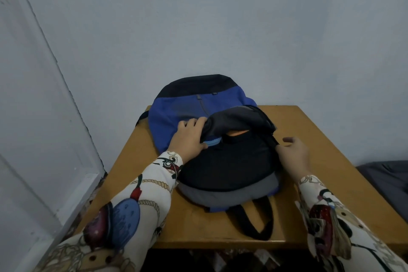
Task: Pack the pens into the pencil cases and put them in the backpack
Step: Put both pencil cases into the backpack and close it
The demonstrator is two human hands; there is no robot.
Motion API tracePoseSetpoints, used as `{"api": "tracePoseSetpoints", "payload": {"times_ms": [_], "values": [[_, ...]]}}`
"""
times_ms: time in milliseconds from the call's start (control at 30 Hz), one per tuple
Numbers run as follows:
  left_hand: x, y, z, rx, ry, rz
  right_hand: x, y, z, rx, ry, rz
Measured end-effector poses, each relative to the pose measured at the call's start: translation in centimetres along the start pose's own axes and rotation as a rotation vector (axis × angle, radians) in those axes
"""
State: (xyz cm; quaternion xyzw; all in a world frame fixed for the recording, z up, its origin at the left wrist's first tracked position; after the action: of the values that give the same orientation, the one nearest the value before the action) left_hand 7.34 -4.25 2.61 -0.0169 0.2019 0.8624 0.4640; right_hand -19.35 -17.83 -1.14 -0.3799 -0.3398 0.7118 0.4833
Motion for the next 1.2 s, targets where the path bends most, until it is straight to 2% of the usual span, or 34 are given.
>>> {"api": "tracePoseSetpoints", "payload": {"times_ms": [133,267,400,533,600,667,733,800,900,967,1033,1133,1200], "values": [[-0.6,-0.1,-0.3,-0.021,-0.004,-0.018,2.0,0.9,0.7,-0.094,0.068,-0.019],[-0.8,-0.2,-0.3,-0.104,0.082,-0.003,3.7,1.1,0.2,-0.112,0.071,0.033],[0.0,0.0,0.5,-0.119,0.168,-0.069,3.7,0.9,0.1,-0.102,0.07,0.096],[2.1,-0.7,1.6,-0.03,0.164,-0.205,3.2,0.5,0.3,-0.106,0.088,0.185],[3.9,-0.9,2.3,0.027,0.176,-0.28,3.2,0.1,1.0,-0.115,0.147,0.216],[5.0,-1.9,3.1,0.158,0.177,-0.268,3.3,-0.1,1.9,-0.13,0.218,0.21],[5.2,-3.1,3.9,0.32,0.174,-0.18,3.1,0.0,2.3,-0.178,0.236,0.145],[4.6,-3.9,4.0,0.408,0.145,-0.054,2.8,-0.3,1.6,-0.232,0.141,0.032],[4.1,-4.0,4.1,0.458,0.096,0.089,3.0,-1.3,0.0,-0.173,-0.128,-0.131],[4.0,-3.4,4.2,0.416,0.036,0.13,3.7,-2.0,-0.7,-0.131,-0.256,-0.178],[4.6,-2.8,3.8,0.443,-0.076,0.222,4.1,-2.4,-1.0,-0.196,-0.274,-0.199],[7.6,-2.1,0.6,0.611,-0.481,0.466,4.3,-2.4,-1.8,-0.511,-0.207,-0.255],[10.0,-1.5,-1.5,0.688,-0.73,0.56,4.7,-2.5,-2.6,-0.747,-0.152,-0.323]]}}
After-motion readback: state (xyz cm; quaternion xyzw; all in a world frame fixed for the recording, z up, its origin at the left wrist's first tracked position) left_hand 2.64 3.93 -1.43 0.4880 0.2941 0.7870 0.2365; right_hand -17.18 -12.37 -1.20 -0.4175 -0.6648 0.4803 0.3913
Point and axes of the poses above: each hand's wrist, its own x-axis away from the middle knuckle, its own z-axis out of the back of the hand, y = z × x, the point moved 10 cm from there along -x, towards the middle knuckle, and after that the axes turned 12 degrees about z, right-handed, at the moved point
